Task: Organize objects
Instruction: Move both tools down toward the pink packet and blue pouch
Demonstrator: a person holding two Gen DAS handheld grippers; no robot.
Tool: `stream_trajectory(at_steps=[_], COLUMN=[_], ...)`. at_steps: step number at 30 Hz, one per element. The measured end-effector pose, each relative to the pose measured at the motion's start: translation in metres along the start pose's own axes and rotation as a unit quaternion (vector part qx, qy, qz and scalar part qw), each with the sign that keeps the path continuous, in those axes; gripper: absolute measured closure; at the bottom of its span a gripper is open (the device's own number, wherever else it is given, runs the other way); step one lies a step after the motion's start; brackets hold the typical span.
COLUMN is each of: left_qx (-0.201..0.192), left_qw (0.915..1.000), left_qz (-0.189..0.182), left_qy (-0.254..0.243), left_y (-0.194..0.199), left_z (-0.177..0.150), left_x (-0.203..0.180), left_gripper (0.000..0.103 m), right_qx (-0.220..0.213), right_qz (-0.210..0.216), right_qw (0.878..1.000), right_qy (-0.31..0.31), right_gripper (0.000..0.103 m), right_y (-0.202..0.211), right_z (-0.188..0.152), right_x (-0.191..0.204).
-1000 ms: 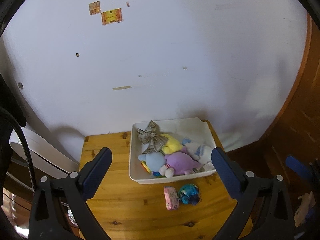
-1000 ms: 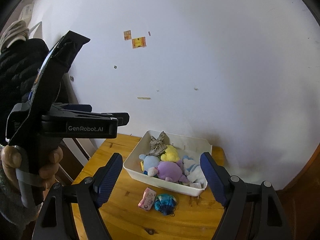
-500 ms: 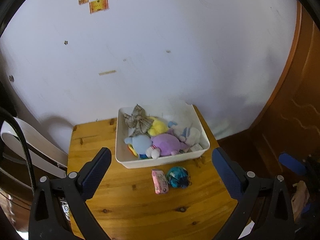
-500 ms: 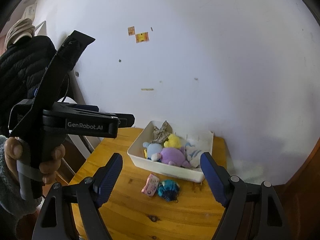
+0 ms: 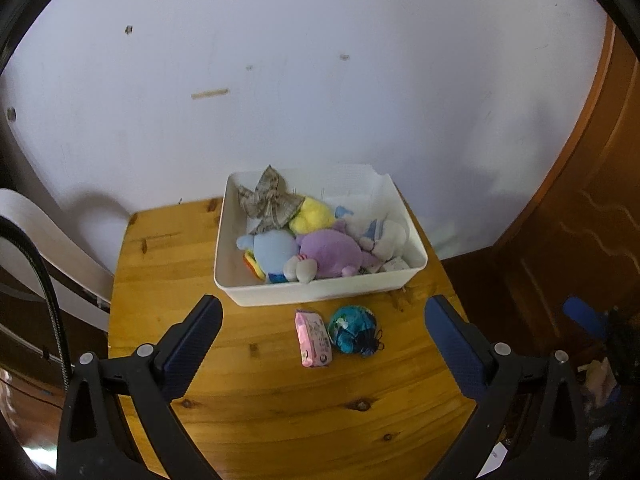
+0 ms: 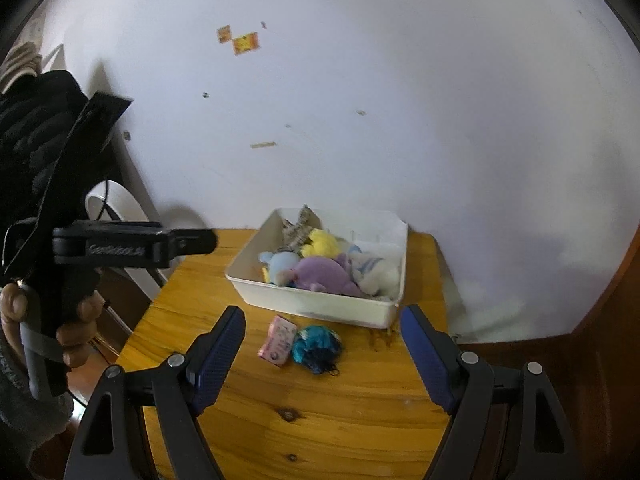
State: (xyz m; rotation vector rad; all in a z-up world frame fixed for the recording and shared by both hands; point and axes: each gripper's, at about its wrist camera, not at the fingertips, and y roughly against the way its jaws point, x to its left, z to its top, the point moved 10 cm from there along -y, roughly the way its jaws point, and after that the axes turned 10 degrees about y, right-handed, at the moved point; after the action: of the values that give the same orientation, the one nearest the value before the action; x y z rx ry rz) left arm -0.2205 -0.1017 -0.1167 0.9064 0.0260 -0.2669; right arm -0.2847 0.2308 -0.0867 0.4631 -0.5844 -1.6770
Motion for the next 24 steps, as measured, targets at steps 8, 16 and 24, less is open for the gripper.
stream_trajectory(at_steps=[8,16,24], left_qx=[0.027,0.071,0.124], left_qw=[0.9995,0.9966,0.9876], left_qz=[0.018,0.039,0.095], left_qy=[-0.003,0.018,0.016], left_y=[-0.047,-0.098,-0.161], left_z=[-0.038,-0.075,-0.108], left_x=[0.008,0.025,0.051], left_gripper=[0.002,0.002,0.002], right_qx=[0.045,0.095,0.149], right_qz=[-0.001,0.015,0.024], right_qw=[0.998,0.994,0.988], right_qy=[-0.034,-0.055,-0.043], right_gripper=[0.022,0.022,0.022], right_y=[-0.041,-0.09,-0.139], right_z=[-0.034,-0.072,-0.109], right_x=[-0.018,-0.018,-0.007])
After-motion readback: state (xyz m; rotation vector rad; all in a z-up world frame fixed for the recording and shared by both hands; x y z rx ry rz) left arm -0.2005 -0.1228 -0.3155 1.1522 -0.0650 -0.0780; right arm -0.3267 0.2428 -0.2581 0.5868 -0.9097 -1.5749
